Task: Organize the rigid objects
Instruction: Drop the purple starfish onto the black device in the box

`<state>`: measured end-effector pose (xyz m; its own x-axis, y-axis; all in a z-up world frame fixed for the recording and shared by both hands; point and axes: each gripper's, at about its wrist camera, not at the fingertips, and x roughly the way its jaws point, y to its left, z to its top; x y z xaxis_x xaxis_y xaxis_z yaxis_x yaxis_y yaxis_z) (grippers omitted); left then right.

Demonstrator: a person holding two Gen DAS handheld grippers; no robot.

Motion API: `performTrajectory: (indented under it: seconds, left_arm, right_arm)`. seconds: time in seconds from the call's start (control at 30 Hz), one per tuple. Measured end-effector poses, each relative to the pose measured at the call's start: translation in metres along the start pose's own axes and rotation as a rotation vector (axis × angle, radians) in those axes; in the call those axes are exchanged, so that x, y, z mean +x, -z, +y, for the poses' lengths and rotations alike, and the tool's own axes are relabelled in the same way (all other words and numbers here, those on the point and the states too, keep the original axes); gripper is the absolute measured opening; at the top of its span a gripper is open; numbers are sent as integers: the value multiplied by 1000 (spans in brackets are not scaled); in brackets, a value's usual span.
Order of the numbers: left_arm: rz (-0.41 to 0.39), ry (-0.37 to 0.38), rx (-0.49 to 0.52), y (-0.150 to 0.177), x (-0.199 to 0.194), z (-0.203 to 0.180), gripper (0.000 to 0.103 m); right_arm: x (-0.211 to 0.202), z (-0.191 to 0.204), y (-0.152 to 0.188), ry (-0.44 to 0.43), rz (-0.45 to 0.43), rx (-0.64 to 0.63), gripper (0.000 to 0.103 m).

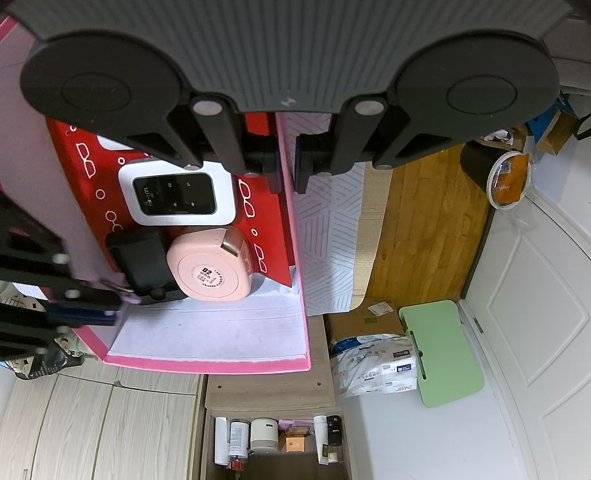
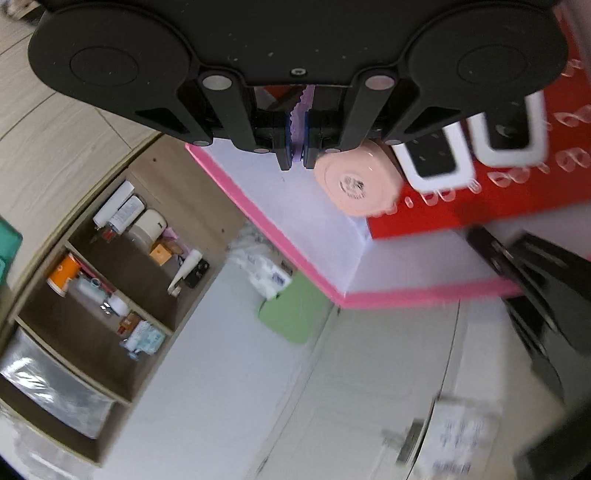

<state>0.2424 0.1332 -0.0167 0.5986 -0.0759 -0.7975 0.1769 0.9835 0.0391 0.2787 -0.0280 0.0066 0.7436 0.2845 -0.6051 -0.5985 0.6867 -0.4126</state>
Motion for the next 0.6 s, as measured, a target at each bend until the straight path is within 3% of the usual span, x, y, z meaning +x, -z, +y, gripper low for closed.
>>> performTrajectory:
  seconds: [0.13,0.27,0.37,0.47,0.6]
  left_arm:
    - [-1,2,-2,0,0,0,6]
    - [-1,6,-7,-1,0,0,6]
    - [-1,-1,1,-1,1,-2,6]
    - [1,-4,6,-1,2,-3,6]
    - [2,-15,17,-1,2,-5,6]
  right_arm:
    - [17,15,-3,50,51,-117,8]
    - [13,9,-7,-49,61,-38,8]
    - [3,-13,-4,-185,32,113,24]
    - [-17,-44,7,-349,-12,364,26]
    - [-53,-59,31,-428,-67,520,27]
